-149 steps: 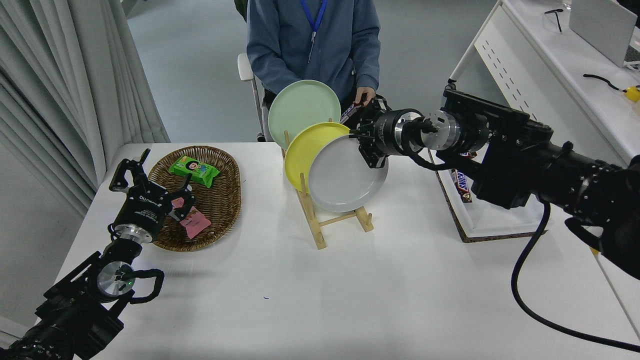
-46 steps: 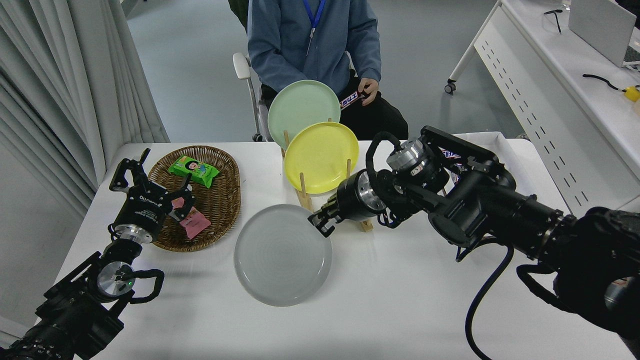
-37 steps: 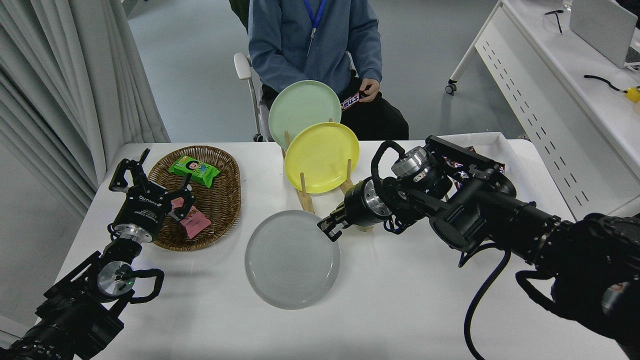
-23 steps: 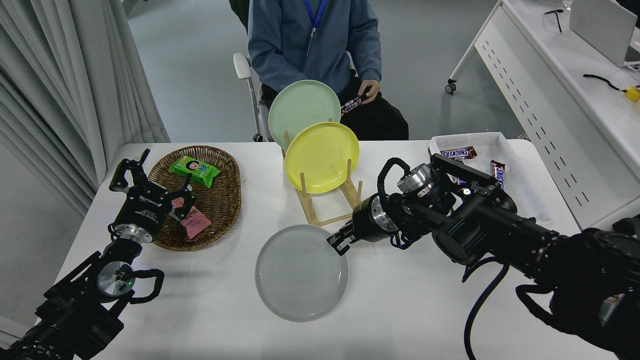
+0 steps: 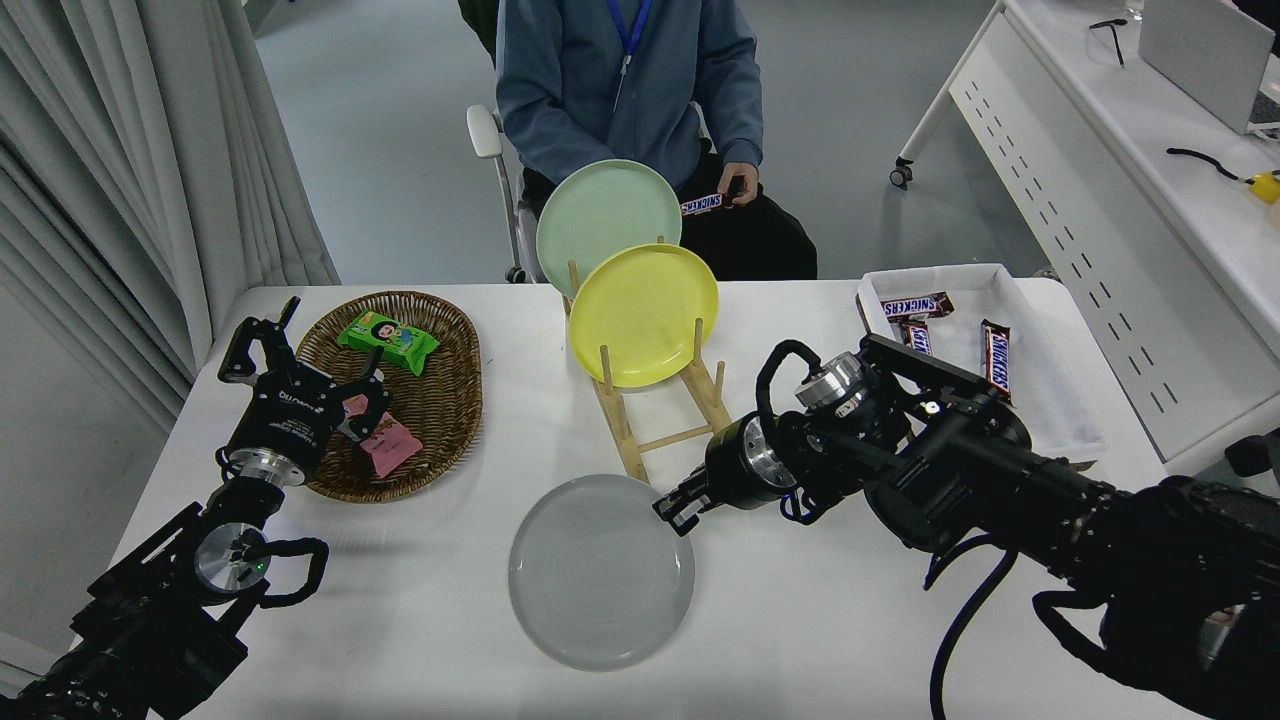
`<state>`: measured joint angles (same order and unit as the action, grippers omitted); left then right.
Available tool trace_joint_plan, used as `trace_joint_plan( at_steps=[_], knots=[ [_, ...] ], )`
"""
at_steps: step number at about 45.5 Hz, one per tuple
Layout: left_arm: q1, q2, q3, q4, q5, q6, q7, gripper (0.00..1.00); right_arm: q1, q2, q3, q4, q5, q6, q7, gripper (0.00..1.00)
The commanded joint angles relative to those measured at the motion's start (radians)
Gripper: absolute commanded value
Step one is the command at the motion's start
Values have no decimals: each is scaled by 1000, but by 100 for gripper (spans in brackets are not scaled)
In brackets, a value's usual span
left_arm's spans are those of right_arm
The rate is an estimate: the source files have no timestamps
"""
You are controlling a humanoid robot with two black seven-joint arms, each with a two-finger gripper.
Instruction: Place the plate on the table
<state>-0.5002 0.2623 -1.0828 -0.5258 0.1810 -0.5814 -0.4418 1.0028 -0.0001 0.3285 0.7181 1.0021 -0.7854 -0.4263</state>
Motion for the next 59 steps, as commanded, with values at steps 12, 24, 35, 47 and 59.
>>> trace_joint_plan(
  at_steps=[12, 24, 35, 47, 59],
  knots=[
    [0, 0, 0, 0, 0, 0, 0, 100, -35, 0, 1, 0, 27, 0, 0, 0],
    [0, 0, 0, 0, 0, 0, 0, 100, -50, 0, 0, -6, 27, 0, 0, 0],
    [0, 0, 0, 0, 0, 0, 0, 100, -53, 0, 0, -9, 17, 0, 1, 0],
    [0, 0, 0, 0, 0, 0, 0, 100, -56, 0, 0, -19, 9, 0, 1, 0],
    [0, 0, 0, 0, 0, 0, 0, 100, -56, 0, 1, -23, 4, 0, 1, 0]
  ],
)
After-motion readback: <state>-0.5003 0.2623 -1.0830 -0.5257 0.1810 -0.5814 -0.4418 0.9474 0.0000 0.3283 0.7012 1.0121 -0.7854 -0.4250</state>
